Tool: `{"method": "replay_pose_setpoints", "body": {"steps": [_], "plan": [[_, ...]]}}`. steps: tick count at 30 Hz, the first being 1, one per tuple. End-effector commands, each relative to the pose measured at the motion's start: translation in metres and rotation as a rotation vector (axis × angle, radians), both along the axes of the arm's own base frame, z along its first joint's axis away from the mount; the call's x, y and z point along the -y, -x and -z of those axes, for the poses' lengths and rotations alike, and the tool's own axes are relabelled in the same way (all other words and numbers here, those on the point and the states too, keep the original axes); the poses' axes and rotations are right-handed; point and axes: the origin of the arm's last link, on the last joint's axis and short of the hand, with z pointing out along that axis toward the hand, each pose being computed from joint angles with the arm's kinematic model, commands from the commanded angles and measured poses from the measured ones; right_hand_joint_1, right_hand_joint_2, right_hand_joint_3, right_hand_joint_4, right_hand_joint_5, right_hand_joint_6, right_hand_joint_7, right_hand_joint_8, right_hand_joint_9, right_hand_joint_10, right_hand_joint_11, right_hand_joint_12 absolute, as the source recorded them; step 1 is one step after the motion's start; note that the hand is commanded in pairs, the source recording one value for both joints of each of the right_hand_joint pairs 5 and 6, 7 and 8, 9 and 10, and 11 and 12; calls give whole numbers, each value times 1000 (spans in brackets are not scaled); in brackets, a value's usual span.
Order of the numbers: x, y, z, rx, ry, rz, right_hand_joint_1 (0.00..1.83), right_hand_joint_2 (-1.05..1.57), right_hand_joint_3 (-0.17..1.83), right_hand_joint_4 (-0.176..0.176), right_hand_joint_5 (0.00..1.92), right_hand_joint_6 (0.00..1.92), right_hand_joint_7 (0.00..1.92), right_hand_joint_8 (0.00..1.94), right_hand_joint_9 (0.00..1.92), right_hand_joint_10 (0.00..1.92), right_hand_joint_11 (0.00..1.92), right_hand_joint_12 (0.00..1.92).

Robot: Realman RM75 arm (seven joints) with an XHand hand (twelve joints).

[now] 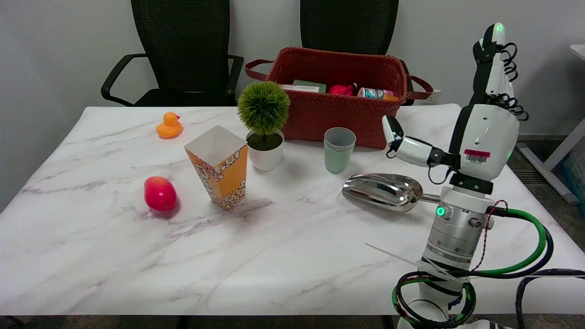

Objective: Pick up the green cup.

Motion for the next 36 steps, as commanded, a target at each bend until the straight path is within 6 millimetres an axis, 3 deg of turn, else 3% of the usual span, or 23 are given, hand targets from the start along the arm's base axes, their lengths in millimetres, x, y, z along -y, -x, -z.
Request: {"method": "replay_pose_setpoints", "body": {"steps": [1,16,36], "plan": [[0,0,-3,-6,15,-3,1098,206,788,0,86,86,324,324,328,328,397,397],[4,0,-1,34,-4,23,1103,199,799,0,85,85,338,338,334,334,395,395],[35,3,28,294,-157,192,1072,157,838,0,83,83,326,326,393,393,454,454]]}}
